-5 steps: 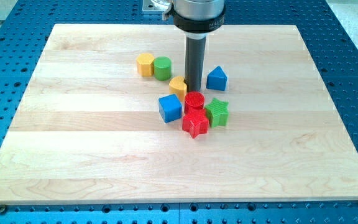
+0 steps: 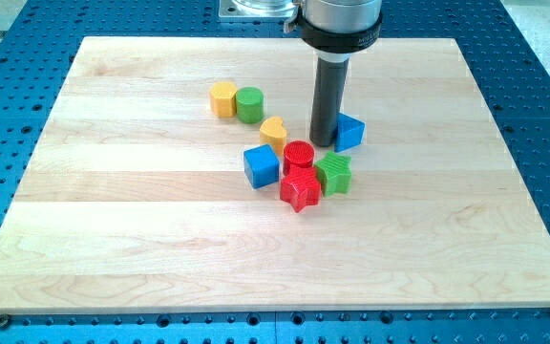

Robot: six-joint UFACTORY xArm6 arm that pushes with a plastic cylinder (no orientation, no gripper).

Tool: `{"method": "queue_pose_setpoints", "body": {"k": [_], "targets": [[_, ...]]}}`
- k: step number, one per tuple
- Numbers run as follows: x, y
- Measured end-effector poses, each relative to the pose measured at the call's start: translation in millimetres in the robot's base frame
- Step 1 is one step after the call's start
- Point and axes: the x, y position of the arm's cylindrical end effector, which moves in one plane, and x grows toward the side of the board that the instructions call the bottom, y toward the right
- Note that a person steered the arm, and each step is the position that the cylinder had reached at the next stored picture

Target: Move the triangle to the right of the green star

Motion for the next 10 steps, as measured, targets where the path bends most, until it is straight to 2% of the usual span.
{"method": "queue_pose_setpoints", "body": {"k": [2,5,7,9,10], "targets": [[-33,76],[-28,127],[12,111],[9,97],[24,94]]}}
